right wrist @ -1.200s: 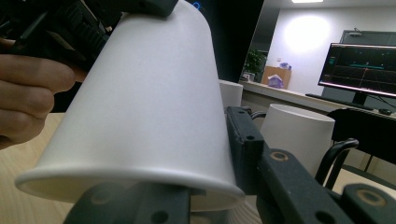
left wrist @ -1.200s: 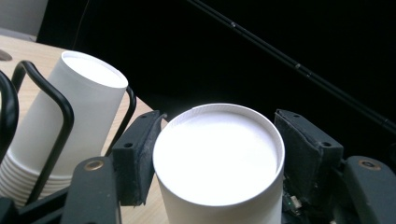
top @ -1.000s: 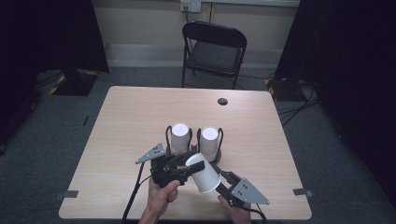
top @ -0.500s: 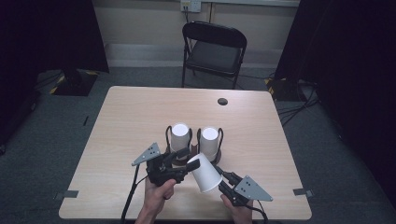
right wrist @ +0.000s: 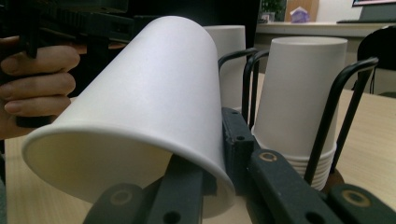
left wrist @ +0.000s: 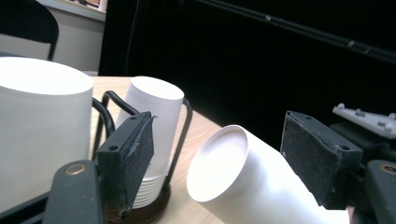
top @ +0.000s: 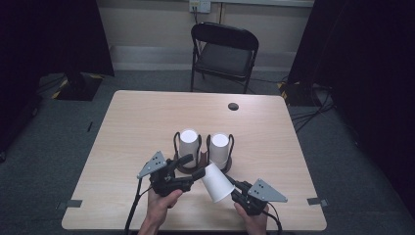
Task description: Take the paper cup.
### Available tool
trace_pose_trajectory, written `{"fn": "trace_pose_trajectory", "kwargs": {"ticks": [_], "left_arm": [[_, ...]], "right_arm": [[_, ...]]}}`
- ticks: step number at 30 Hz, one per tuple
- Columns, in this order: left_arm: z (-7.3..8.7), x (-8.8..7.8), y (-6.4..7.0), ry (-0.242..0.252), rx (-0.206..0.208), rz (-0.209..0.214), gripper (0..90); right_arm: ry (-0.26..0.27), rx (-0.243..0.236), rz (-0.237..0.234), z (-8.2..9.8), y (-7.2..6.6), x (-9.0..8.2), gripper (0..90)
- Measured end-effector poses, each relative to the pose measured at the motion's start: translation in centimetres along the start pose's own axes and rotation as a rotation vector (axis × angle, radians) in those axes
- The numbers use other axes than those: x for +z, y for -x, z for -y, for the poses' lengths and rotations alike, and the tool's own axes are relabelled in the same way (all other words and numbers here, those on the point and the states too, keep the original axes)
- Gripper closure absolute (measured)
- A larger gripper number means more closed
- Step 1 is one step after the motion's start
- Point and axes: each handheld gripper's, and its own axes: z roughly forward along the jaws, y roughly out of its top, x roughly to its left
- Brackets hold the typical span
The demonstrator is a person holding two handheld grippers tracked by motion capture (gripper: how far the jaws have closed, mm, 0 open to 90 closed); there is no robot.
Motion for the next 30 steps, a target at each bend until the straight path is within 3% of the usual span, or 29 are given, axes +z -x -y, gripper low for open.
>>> {"fn": "trace_pose_trajectory", "kwargs": {"ticks": [7,11,16,21,24,30], "left_arm": [[-0.2,-0.6,-0.2,-0.027,0.092,-0.044,23.3],[0.3,-0.8,0.0,-0.043,0.163,-0.029,21.9],[0.8,-0.6,0.1,-0.071,0.212,-0.063,22.0],[1.2,-0.4,0.1,-0.111,0.259,-0.077,23.6],[1.4,-0.4,0.2,-0.136,0.28,-0.058,25.5],[1.9,0.0,0.8,-0.205,0.372,-0.086,24.3]], "right_arm": [[-0.092,0.009,-0.009,-0.1,0.3,0.2,85.9],[-0.126,0.022,-0.018,-0.5,0.5,0.3,85.9],[-0.236,-0.009,-0.021,-1.3,0.4,0.8,86.0],[-0.309,-0.012,-0.037,-2.0,0.8,1.0,86.0],[-0.334,-0.006,-0.042,-2.3,1.2,1.0,85.9],[-0.397,0.011,-0.04,-3.0,2.0,1.1,86.0]]}}
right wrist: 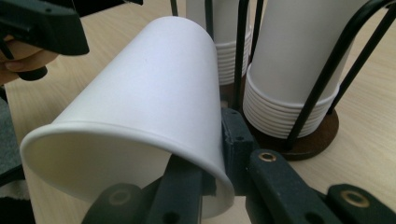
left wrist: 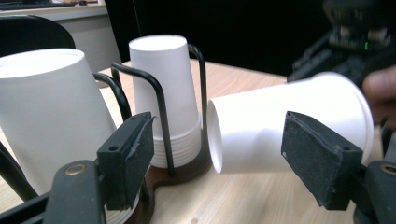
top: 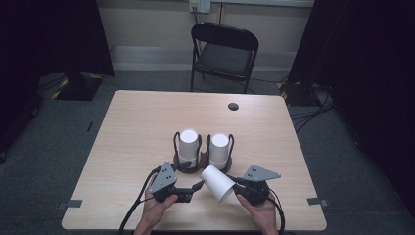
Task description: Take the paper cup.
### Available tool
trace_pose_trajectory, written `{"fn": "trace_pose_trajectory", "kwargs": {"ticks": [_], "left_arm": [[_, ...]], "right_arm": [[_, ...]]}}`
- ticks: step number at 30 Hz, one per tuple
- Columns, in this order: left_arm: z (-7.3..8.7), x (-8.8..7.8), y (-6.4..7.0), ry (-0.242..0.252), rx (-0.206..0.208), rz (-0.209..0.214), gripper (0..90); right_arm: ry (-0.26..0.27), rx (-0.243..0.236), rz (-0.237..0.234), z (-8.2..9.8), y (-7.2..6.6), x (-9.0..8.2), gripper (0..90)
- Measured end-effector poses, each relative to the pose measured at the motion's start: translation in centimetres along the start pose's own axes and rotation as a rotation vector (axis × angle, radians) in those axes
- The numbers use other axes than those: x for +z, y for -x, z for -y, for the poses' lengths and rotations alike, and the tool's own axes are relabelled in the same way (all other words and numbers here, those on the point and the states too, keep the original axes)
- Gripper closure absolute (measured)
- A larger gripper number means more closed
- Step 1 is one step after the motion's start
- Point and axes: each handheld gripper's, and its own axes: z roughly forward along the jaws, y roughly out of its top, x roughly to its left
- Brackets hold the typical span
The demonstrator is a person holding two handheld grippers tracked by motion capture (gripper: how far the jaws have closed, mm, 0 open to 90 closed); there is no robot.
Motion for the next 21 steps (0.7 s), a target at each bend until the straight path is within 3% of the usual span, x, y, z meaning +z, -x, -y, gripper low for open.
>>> {"fn": "trace_pose_trajectory", "kwargs": {"ticks": [7,10,13,21], "left_arm": [[0.2,1.3,0.9,-0.031,0.022,0.035,21.1],[0.3,1.8,1.5,-0.063,0.079,0.037,20.4],[0.5,2.0,2.2,-0.111,0.164,0.018,16.9],[0.7,2.6,3.2,-0.167,0.281,0.045,16.2]], "right_arm": [[-0.128,-0.035,-0.01,-1.5,0.4,0.3,86.0],[-0.159,-0.047,-0.022,-2.0,0.4,0.3,86.0],[-0.178,-0.059,-0.027,-2.1,0.4,0.4,86.1],[-0.235,-0.047,-0.056,-2.1,0.8,1.0,86.2]]}}
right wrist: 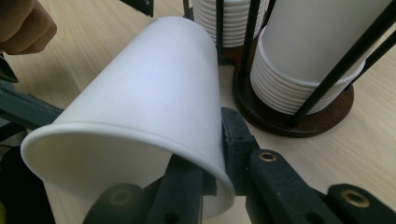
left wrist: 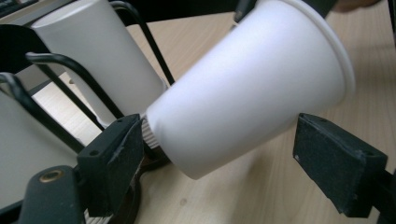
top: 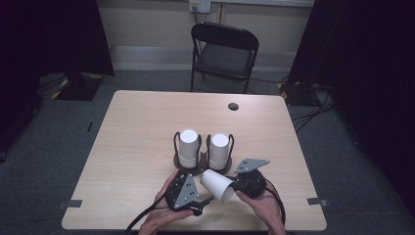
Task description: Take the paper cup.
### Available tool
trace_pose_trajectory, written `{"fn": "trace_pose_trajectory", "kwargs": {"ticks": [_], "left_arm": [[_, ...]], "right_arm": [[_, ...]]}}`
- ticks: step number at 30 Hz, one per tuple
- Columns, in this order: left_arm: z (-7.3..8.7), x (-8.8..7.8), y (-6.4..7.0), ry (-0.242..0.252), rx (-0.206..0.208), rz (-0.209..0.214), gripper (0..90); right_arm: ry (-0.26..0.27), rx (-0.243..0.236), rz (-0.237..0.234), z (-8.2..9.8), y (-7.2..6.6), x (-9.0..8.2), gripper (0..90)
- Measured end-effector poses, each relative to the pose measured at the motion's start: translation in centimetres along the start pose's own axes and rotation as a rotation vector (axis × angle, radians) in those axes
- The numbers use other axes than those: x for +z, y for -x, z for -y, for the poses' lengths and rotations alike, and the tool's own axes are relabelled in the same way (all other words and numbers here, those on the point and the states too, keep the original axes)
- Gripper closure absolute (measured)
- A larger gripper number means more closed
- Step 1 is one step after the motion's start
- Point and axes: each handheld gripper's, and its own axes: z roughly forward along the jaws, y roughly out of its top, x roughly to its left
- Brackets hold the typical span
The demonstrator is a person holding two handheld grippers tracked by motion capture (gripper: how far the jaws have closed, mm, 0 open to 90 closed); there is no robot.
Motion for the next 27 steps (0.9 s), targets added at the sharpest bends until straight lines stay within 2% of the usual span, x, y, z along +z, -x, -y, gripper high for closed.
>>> {"fn": "trace_pose_trajectory", "kwargs": {"ticks": [2,5,10,12,13,16,17,19,22,24,27], "left_arm": [[-0.1,0.1,0.3,-0.022,0.021,0.006,15.9],[-0.1,0.2,0.7,-0.034,0.056,-0.006,15.5],[-0.3,0.8,1.3,-0.072,0.121,-0.04,15.5],[-0.3,0.9,1.5,-0.072,0.132,-0.052,15.5],[-0.4,0.9,1.5,-0.087,0.148,-0.067,15.6],[-0.5,1.3,1.8,-0.105,0.159,-0.084,15.6],[-0.6,1.4,1.9,-0.104,0.16,-0.081,14.8],[-0.7,1.4,2.1,-0.112,0.194,-0.09,14.8],[-0.9,1.6,2.3,-0.108,0.206,-0.088,14.8],[-1.2,1.6,2.3,-0.116,0.227,-0.083,14.4],[-1.5,1.7,2.6,-0.107,0.235,-0.094,14.6]], "right_arm": [[-0.015,0.002,-0.009,-0.1,0.2,0.0,86.2],[-0.019,0.008,-0.028,-0.2,0.4,0.0,86.1],[-0.068,0.029,-0.035,-0.6,0.6,0.1,86.2],[-0.086,0.039,-0.043,-0.8,0.7,0.1,86.2],[-0.094,0.046,-0.047,-0.9,0.7,0.1,86.3],[-0.123,0.056,-0.05,-1.3,0.6,0.4,86.3],[-0.139,0.062,-0.061,-1.4,0.5,0.6,86.3],[-0.151,0.069,-0.064,-1.6,0.4,0.8,86.3],[-0.16,0.067,-0.068,-1.8,0.5,0.9,86.5],[-0.164,0.057,-0.069,-2.1,0.4,1.0,86.6],[-0.152,0.064,-0.086,-2.4,0.3,1.1,87.0]]}}
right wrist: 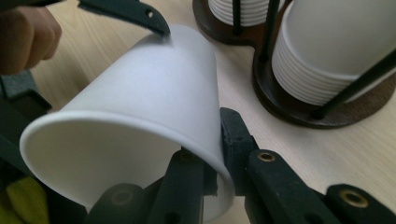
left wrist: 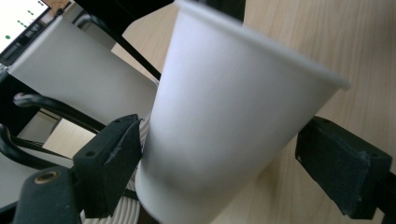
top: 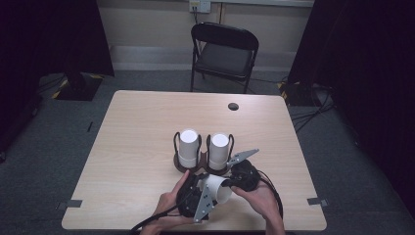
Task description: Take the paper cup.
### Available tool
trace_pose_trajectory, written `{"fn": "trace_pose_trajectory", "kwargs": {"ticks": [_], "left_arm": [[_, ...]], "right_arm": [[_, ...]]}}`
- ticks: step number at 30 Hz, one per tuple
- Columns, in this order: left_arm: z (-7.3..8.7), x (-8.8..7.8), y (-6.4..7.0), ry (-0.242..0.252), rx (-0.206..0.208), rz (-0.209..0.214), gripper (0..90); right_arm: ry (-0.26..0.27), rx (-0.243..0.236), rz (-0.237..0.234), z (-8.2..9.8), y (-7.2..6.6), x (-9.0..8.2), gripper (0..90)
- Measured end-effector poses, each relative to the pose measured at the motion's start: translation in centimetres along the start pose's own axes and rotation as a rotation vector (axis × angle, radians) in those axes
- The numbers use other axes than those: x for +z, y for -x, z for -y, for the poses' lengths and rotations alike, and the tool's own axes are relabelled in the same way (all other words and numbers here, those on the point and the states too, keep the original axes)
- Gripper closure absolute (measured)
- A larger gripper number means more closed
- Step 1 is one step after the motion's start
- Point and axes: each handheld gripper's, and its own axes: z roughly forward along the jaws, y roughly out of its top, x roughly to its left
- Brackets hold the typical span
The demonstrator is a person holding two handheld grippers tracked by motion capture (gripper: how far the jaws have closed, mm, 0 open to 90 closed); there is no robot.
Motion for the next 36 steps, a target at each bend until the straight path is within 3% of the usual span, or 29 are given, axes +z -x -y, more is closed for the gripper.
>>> {"fn": "trace_pose_trajectory", "kwargs": {"ticks": [5,11,13,16,20,36], "left_arm": [[-0.6,0.4,0.3,0.008,0.009,-0.016,15.3],[-0.8,0.5,0.2,0.019,-0.004,-0.028,15.2],[-0.9,0.6,0.2,0.046,-0.011,-0.026,17.9],[-1.1,0.6,0.4,0.035,0.004,-0.037,17.6],[-1.0,0.6,0.1,0.066,-0.034,-0.037,17.8],[-0.8,0.3,-0.3,0.069,-0.078,-0.033,20.9]], "right_arm": [[-0.003,-0.01,-0.01,-0.5,-0.3,0.2,87.5],[0.015,0.017,-0.027,-0.6,-0.1,0.3,87.7],[0.015,0.022,-0.04,-0.8,-0.2,0.5,88.7],[0.005,0.017,-0.045,-1.1,-0.5,1.0,89.1],[0.016,0.027,-0.049,-1.0,-0.4,0.9,89.4],[0.033,0.044,-0.044,-1.3,-1.0,1.0,89.1]]}}
